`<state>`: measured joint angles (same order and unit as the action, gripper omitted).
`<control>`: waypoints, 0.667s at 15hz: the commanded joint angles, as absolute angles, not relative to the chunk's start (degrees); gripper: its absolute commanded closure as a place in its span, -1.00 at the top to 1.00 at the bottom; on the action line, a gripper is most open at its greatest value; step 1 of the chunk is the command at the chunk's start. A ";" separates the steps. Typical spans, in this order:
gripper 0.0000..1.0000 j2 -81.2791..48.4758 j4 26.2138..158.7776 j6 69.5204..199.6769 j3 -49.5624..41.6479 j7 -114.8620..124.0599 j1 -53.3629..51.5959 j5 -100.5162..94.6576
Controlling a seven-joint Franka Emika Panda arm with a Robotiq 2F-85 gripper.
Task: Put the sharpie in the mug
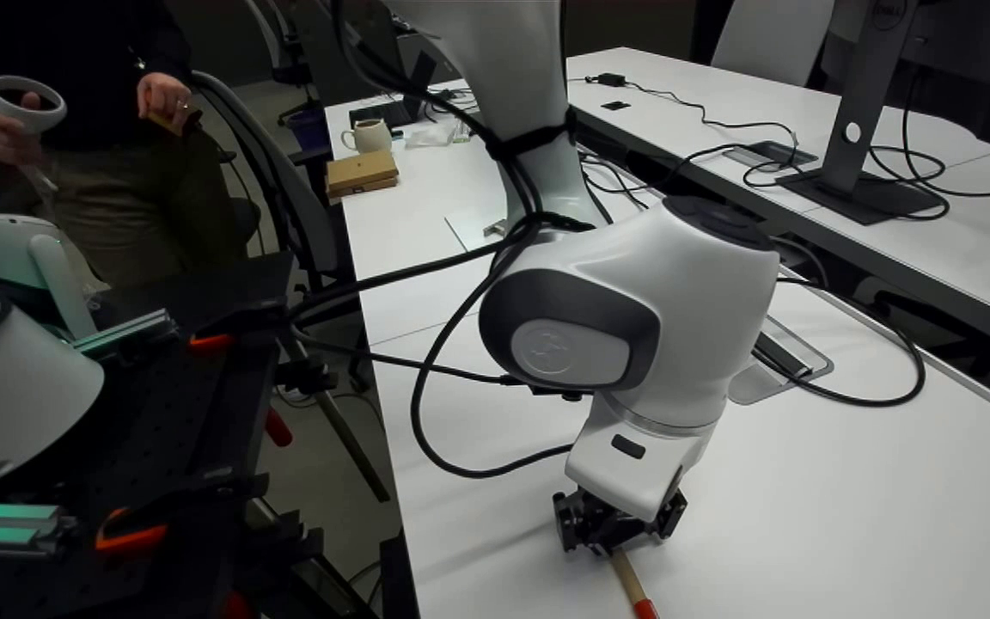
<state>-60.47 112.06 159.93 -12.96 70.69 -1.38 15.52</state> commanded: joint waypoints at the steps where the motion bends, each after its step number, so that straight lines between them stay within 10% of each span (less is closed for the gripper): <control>1: -1.00 -59.53 112.86 162.38 -12.99 70.79 -1.78 16.53; 7: -1.00 -56.78 115.73 167.05 -13.38 69.94 -3.12 16.24; 8: -0.50 -56.30 116.08 167.06 -13.13 69.54 -2.98 16.20; 10: -0.37 -55.47 116.92 167.17 -13.17 69.31 -3.17 16.16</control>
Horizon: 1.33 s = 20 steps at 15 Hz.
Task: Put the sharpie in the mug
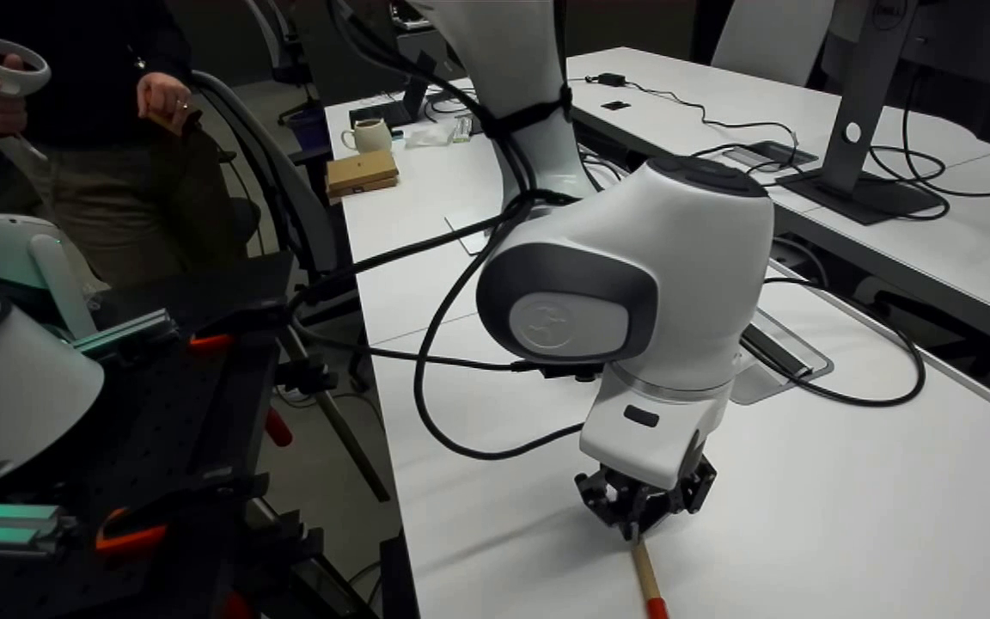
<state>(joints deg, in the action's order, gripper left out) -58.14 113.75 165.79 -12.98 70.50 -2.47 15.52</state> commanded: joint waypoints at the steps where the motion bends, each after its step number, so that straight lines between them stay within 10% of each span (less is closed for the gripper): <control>1: -0.20 -55.14 117.21 167.42 -13.09 69.30 -3.07 16.28; 9: 0.96 -54.41 118.75 169.46 -11.33 69.00 -1.18 17.42; 20: 1.00 -55.54 117.38 170.80 -0.93 62.02 10.77 22.94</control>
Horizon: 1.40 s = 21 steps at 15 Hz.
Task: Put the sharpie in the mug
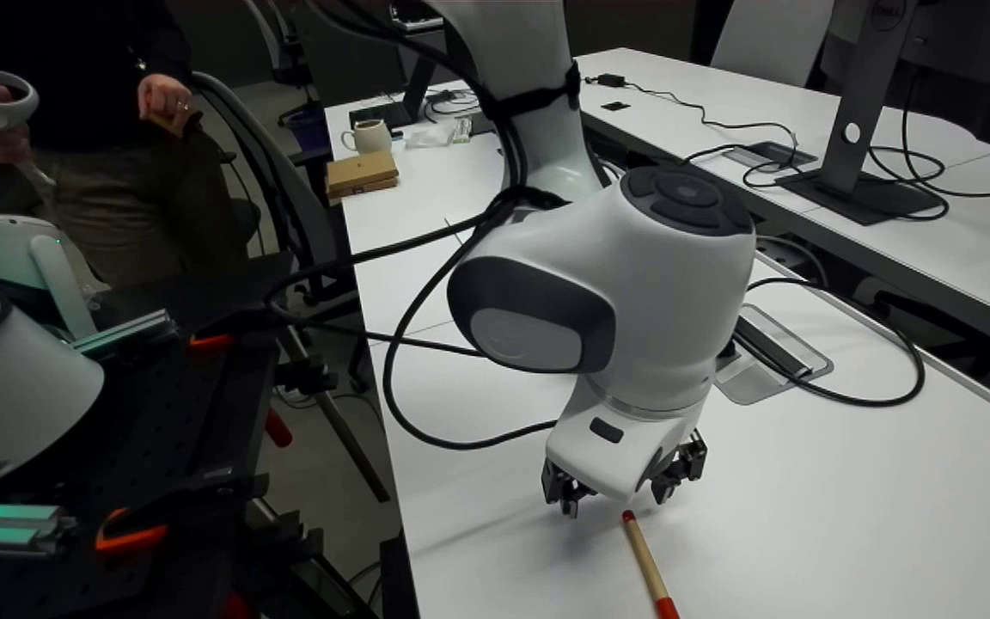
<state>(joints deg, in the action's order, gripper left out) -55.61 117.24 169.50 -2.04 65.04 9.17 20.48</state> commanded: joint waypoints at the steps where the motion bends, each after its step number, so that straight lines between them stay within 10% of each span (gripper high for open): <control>1: 1.00 -55.51 117.40 170.88 -1.35 61.91 10.48 23.07; 16: 1.00 -59.61 114.01 168.30 -5.53 63.10 6.55 22.50; 21: 0.24 -59.98 113.42 168.38 -5.82 63.17 6.44 22.57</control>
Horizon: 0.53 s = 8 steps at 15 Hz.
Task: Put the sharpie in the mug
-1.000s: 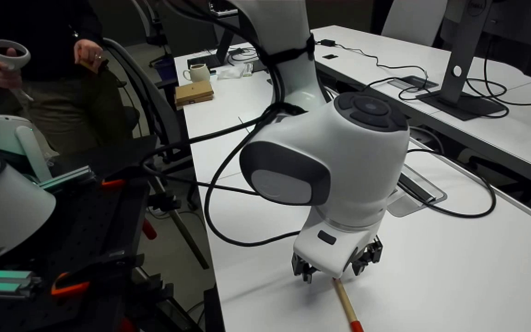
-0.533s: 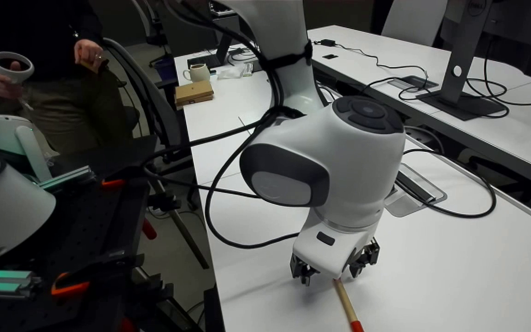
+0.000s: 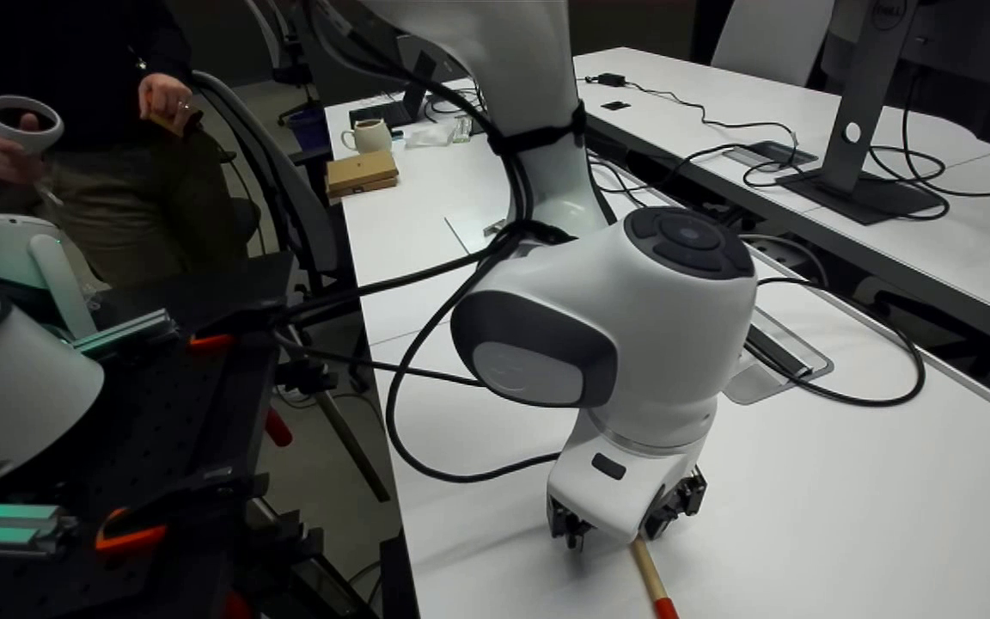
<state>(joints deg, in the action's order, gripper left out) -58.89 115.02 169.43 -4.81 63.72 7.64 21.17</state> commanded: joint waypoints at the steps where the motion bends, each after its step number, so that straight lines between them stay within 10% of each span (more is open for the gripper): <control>1: 0.05 -59.98 113.30 168.43 -5.85 63.18 6.39 22.57; 8: -1.00 -59.93 113.26 168.52 -6.32 63.29 5.94 22.58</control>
